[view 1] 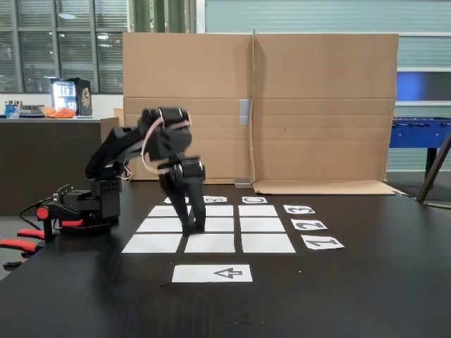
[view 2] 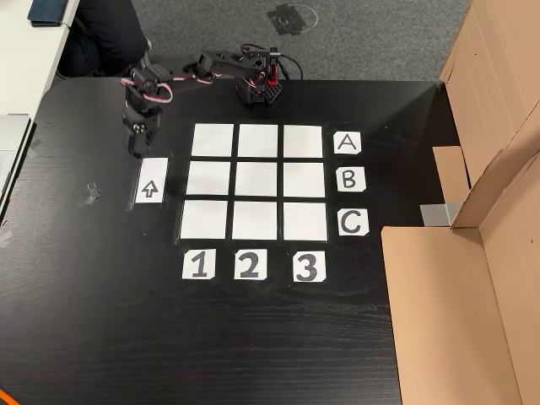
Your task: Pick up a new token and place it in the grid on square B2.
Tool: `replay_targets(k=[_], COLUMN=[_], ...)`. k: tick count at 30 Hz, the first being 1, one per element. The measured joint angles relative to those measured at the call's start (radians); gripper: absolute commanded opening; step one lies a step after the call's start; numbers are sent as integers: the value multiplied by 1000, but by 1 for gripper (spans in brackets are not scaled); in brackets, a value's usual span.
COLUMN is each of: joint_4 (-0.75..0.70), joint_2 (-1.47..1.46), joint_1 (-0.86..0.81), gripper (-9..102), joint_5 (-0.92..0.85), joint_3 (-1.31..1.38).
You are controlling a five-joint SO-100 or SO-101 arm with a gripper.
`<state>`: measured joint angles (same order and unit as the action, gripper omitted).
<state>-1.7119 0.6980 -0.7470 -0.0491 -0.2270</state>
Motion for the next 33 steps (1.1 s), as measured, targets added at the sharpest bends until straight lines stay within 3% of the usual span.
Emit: replay_targets(k=[16,33], joint_4=[-14,-12], joint_2=[571,1009], joint_1=[75,407], gripper=[12,12], joint_5=[0,-3], joint_3=[-281,-816])
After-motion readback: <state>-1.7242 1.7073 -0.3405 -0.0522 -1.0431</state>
